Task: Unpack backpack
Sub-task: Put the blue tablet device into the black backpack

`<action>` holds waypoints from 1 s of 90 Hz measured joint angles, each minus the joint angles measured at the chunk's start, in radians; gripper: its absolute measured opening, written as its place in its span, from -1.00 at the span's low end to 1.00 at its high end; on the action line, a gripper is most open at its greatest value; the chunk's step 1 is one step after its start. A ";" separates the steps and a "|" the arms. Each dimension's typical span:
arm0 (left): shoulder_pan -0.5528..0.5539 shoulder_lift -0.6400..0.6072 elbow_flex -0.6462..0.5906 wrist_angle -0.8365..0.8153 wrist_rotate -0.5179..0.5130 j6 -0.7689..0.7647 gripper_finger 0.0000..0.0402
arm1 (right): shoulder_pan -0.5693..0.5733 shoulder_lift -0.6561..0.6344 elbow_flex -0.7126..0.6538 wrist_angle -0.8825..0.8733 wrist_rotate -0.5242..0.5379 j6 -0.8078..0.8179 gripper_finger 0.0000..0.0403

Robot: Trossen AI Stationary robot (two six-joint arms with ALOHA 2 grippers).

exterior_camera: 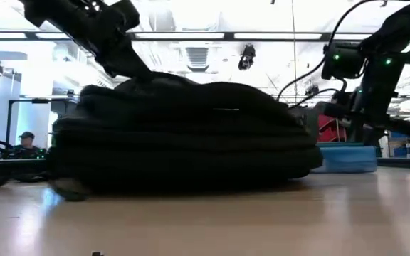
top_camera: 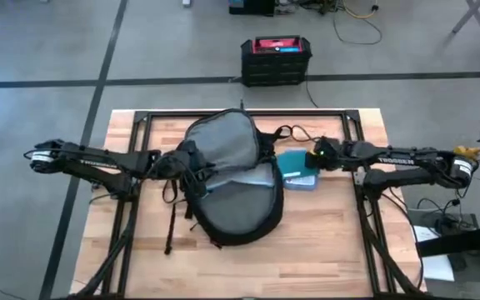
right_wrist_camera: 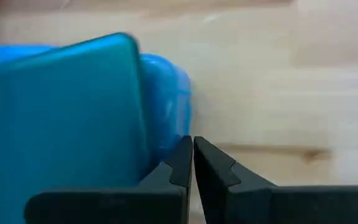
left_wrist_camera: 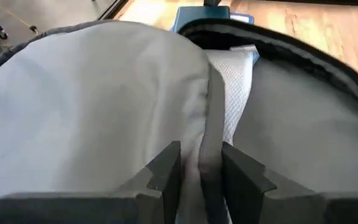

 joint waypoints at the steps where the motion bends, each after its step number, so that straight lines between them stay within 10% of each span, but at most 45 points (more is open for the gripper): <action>1: 0.000 -0.001 0.000 0.000 0.003 0.000 -0.57 | 0.007 0.000 0.000 0.000 0.003 -0.002 -0.99; 62: 0.006 -0.064 0.119 0.018 0.067 0.072 -0.53 | 0.600 -0.021 -0.002 0.013 0.228 -0.455 -0.99; 90: 0.032 0.174 0.285 0.015 0.066 0.101 -0.57 | 0.991 -0.020 -0.004 -0.120 0.667 -0.467 -0.98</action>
